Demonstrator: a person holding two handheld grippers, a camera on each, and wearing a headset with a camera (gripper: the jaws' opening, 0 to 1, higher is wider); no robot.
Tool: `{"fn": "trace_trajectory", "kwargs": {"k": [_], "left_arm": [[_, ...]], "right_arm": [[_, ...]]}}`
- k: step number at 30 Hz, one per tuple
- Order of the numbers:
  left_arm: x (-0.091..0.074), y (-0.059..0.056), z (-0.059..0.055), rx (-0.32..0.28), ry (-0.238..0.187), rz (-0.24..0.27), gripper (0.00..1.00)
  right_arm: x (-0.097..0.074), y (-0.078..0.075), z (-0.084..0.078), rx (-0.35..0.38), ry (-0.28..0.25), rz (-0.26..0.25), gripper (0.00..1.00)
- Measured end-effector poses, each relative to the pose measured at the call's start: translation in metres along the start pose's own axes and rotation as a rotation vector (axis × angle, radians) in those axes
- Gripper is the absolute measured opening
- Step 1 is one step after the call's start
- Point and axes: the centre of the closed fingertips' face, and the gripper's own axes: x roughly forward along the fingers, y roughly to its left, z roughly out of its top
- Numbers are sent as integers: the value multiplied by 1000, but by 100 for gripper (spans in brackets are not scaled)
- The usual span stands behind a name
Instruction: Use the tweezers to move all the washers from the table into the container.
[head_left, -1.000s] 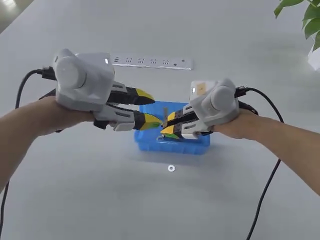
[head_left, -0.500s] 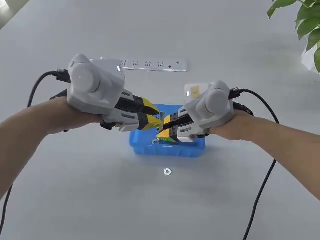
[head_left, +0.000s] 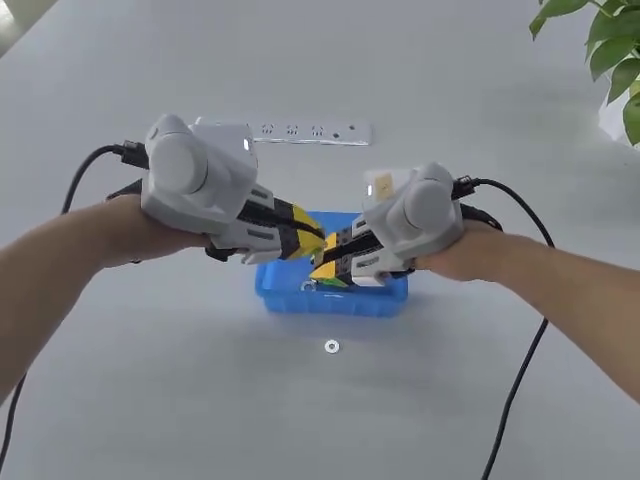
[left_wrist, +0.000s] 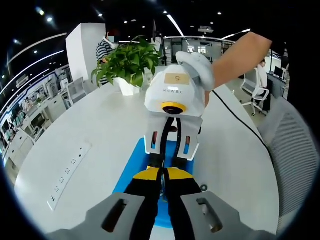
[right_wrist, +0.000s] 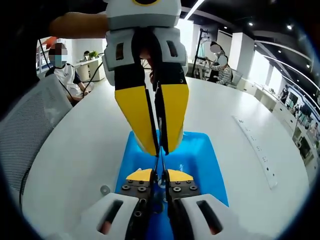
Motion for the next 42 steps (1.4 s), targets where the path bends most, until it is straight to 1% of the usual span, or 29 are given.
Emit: {"fn": "trace_trajectory", "kwargs": {"k": [5,7,16,24,32,39,40,42], "left_arm": [[0,0,0,24,6,4,6],[0,1,0,26,8,7,6],[-1,4,-1,45,16,23,6],[-5,6,4,31,4,30,6],[-13,4,12,26,-7,41,6],[-21,-1,21,23,-17,47,6],[-22,-2,23,22,-20,46,6],[-24,-4,25,24,-21,44,6]], "right_arm": [[0,0,0,7,1,-3,11],[-1,-1,0,8,3,-6,12],[-9,-3,1,6,2,-27,14],[-19,-3,2,19,-2,-50,18],[-36,1,3,38,-7,-77,21],[-54,8,4,58,-14,-111,23],[-56,7,1,61,-13,-113,23],[-61,8,0,68,-15,-121,24]]}}
